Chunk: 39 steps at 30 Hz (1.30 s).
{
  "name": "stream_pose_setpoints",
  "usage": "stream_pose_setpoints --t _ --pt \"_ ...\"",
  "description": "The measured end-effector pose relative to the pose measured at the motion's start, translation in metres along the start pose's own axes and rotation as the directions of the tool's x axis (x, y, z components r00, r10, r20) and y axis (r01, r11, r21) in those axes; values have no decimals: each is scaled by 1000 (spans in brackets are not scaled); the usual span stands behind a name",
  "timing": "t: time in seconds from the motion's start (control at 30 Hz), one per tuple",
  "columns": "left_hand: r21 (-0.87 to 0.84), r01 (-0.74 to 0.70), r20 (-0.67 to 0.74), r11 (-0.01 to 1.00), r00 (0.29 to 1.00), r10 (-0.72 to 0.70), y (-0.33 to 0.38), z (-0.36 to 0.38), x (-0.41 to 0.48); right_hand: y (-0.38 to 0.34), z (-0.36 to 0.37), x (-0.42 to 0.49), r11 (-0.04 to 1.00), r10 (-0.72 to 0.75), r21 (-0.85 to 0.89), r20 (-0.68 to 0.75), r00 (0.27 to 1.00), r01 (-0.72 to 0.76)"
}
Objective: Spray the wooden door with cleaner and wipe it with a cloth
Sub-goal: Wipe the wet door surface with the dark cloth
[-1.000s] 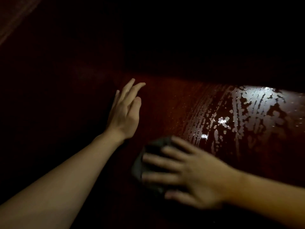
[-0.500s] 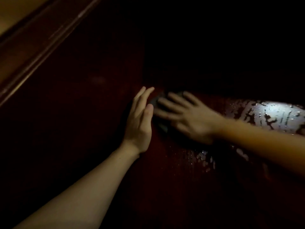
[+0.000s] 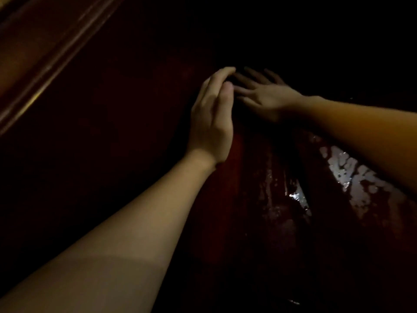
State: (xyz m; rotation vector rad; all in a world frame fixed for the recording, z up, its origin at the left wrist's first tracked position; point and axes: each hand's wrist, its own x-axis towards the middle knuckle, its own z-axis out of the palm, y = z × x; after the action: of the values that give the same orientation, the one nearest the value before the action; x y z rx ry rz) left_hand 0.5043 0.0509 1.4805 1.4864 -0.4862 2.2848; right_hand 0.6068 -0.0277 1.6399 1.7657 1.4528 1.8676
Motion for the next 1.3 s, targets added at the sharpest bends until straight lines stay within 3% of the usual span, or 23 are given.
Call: stream_pose_setpoints --t 0.07,0.17,0.3,0.4,0.47,0.53,0.63,0.7,0.77,0.83,0.93,1.07,1.2,1.3 --pt "11 18 11 1000 1000 -18 1 0 0 -9 -2 0 1000 6 -13 35 999 -5" --pt "-24 35 14 999 999 -35 1 0 -2 -48 4 -48 981 -188 -33 94 978 192" --pt "-37 76 34 996 997 -74 9 -5 2 -136 28 -163 823 -560 -24 136 817 568" --pt "150 81 174 985 979 -107 -2 -6 -16 -183 41 -232 734 -673 64 203 711 676" --pt "395 -5 300 919 946 -123 -18 -6 -38 -183 47 -248 767 -638 74 198 744 637" --pt "577 -176 405 798 910 -92 -30 -6 -53 -166 49 -252 857 -512 39 184 839 514" --pt "598 -205 404 775 912 -70 -31 -6 -53 -135 46 -260 980 -199 7 111 974 200" --pt "621 -200 397 757 914 -84 -29 -5 -53 -131 41 -264 999 22 23 71 997 -24" --pt "622 -191 413 760 904 -111 -23 -7 -55 -151 37 -268 987 154 47 48 987 -156" --pt "586 -148 411 797 902 -135 -14 -10 -60 -190 42 -276 993 83 83 63 995 -88" --pt "517 -98 411 850 900 -146 -2 -19 -85 -271 55 -310 957 -206 234 123 971 173" --pt "499 -53 393 865 903 -172 6 -44 -142 -360 67 -368 834 -537 314 273 798 454" --pt "522 -29 372 853 907 -197 5 -73 -200 -356 71 -392 818 -564 345 322 760 461" --pt "501 -28 378 865 906 -190 3 -85 -218 -302 64 -372 914 -376 258 253 891 313"
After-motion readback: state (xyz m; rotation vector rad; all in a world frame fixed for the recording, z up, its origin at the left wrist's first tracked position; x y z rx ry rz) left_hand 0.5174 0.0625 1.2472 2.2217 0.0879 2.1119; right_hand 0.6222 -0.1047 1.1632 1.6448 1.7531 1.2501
